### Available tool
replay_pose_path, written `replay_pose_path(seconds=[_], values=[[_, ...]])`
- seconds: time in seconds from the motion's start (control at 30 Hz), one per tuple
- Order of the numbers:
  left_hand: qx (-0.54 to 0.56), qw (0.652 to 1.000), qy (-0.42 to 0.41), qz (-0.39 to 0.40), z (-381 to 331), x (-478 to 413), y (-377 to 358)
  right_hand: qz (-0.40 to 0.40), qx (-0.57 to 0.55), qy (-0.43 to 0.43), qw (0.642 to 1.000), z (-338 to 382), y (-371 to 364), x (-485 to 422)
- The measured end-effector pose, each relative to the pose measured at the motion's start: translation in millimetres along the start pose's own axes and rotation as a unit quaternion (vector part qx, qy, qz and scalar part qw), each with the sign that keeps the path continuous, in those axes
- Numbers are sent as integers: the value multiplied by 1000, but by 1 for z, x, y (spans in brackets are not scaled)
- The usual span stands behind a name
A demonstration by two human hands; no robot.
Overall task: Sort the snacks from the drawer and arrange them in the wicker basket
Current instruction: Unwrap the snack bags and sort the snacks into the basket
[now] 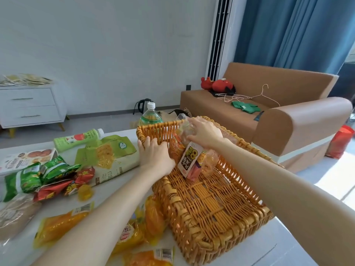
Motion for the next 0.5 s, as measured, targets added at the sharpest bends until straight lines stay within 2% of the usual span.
replay_pose_path(seconds=[0.07, 0.13, 0.2, 0.27, 0.3, 0.37, 0.5], values=[[-27, 999, -13, 17, -3, -3, -2, 52, 133, 53, 988, -2, -3, -1], [-35, 999, -23, 28, -4, -2, -3, 99, 148, 49, 983, -7, 0, 0], [-23, 999, -26, 28, -4, 0, -1, 57, 92, 25, 994, -12, 12, 2], [-14, 999, -30, 30, -5, 1, 0, -42, -12, -42, 998, -23, 25, 6], [-13, 999, -33, 30, -5, 2, 0, -67, -44, -87, 993, -31, 28, 9], [-9, 999, -37, 29, -5, 2, 0, -57, -28, -157, 985, -46, 26, 14], [8, 999, -38, 15, -5, 1, -1, -53, -7, -194, 979, -55, 22, 18]])
Point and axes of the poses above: each hand's wrist, its own x-axis away from the middle knuckle, its own y-axis out of the back of the hand, z = x × y, the point moved 3 cm from there along -x, towards the middle knuckle, and after that the axes turned 2 degrees about z, right-handed, at the moved point
